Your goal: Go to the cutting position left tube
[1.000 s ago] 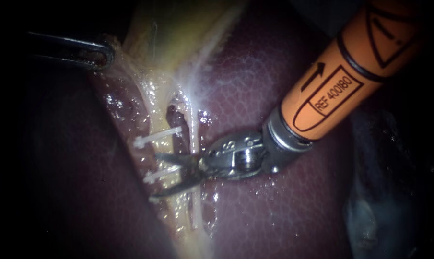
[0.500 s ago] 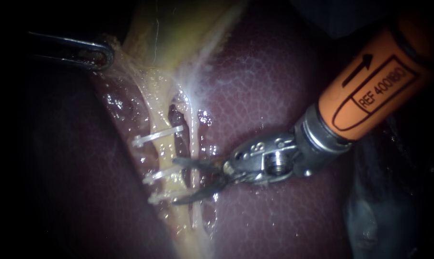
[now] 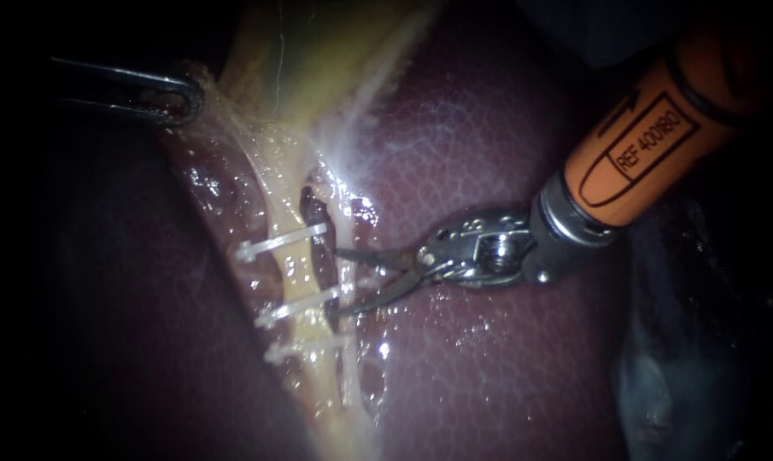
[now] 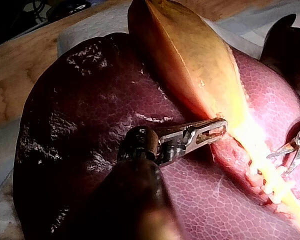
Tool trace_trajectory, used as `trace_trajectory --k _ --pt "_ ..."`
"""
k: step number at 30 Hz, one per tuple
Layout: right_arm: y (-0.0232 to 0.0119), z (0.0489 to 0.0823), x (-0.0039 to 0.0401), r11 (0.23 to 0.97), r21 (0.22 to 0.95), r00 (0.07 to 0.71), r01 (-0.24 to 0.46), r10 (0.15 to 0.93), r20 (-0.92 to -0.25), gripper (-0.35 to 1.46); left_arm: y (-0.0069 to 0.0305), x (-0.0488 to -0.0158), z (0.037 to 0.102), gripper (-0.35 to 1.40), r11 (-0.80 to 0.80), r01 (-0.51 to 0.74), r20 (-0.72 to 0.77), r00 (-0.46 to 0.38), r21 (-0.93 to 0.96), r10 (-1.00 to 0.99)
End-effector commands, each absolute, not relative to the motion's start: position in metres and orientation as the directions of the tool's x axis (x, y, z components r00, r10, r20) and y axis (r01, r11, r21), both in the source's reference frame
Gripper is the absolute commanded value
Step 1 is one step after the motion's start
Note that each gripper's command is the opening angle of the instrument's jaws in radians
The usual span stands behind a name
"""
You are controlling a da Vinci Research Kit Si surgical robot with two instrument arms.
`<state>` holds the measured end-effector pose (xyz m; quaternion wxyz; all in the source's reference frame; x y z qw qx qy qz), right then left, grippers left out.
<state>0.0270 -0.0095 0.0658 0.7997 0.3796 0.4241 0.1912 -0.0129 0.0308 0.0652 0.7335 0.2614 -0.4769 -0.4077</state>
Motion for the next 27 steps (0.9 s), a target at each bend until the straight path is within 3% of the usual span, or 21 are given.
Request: trace_trajectory --k 1,6,14,22,25,27 --pt "-0.0095 0.0663 0.0271 0.622 0.783 0.557 0.021 0.643 -0.526 1.22 0.0308 -0.0129 0.0652 -0.35 0.531 0.349 0.487 0.213 0.772 -0.847" --pt "-0.0091 0.0671 0.0276 0.55 0.833 0.525 0.066 0.691 -0.498 1.22 0.0308 -0.0129 0.0652 -0.35 0.531 0.349 0.487 0.213 0.772 -0.847" --pt "-0.0087 0.0656 0.0293 0.415 0.893 0.478 0.176 0.757 -0.446 1.22 0.0308 -0.0129 0.0652 -0.35 0.531 0.349 0.487 0.213 0.772 -0.847" --pt "-0.0081 0.0644 0.0284 0.418 0.888 0.468 0.191 0.757 -0.457 1.13 0.0307 -0.0128 0.0652 -0.35 0.531 0.348 0.487 0.213 0.772 -0.847" --pt "-0.008 0.0642 0.0272 0.42 0.888 0.486 0.186 0.747 -0.455 0.97 0.0307 -0.0127 0.0652 -0.35 0.531 0.348 0.487 0.213 0.772 -0.847" --pt "-0.0081 0.0641 0.0264 0.433 0.886 0.503 0.165 0.736 -0.453 0.95 0.0307 -0.0127 0.0652 -0.35 0.531 0.348 0.487 0.213 0.772 -0.847"
